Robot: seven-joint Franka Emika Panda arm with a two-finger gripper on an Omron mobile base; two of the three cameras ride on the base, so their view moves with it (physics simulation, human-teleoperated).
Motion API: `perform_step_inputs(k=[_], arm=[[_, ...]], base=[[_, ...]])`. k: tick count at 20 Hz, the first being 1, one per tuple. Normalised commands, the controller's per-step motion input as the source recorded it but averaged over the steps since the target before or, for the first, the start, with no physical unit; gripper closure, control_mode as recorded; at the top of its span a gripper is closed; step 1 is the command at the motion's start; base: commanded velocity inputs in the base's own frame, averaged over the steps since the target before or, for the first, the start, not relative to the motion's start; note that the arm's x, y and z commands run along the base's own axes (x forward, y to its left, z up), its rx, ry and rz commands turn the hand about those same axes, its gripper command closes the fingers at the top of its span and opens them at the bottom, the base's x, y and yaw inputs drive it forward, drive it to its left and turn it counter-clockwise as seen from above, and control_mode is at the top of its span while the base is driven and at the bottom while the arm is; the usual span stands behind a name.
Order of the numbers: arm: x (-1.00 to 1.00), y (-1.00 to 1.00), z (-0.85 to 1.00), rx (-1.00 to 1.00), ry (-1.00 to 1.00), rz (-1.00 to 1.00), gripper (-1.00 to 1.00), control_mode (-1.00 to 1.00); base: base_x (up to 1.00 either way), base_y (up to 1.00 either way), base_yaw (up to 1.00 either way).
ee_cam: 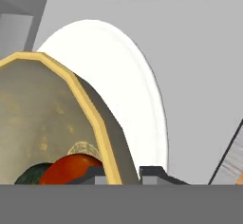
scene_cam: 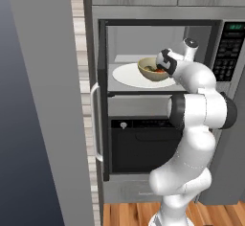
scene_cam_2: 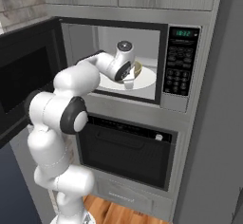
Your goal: Place the bowl containing the tomato and squash in the microwave. Close the microwave door and press the start button to microwave the meal.
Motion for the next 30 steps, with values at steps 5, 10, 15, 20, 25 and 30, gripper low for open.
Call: perform_step_inputs(k=[5, 10, 15, 20, 25, 30], arm=[[0.51, 0.0, 0.0, 0.0, 0.0, 0.0, -1.0, -1.0], [0.15, 0.01, 0.0, 0.0, 0.0, 0.0, -1.0, -1.0], [-0.33, 0.0, 0.0, 0.0, -0.06, 0.0, -1.0, -1.0], [-0.92, 0.0, 0.0, 0.0, -0.12, 0.04, -1.0, -1.0], [-1.0, 0.0, 0.0, -0.01, -0.15, 0.04, -1.0, -1.0], [-1.0, 0.0, 0.02, -0.11, -0.1, 0.07, -1.0, -1.0]], base=[[0.0, 0.0, 0.0], [0.0, 0.0, 0.0], [0.0, 0.0, 0.0], [0.0, 0.0, 0.0], [0.0, 0.0, 0.0], [0.0, 0.0, 0.0]])
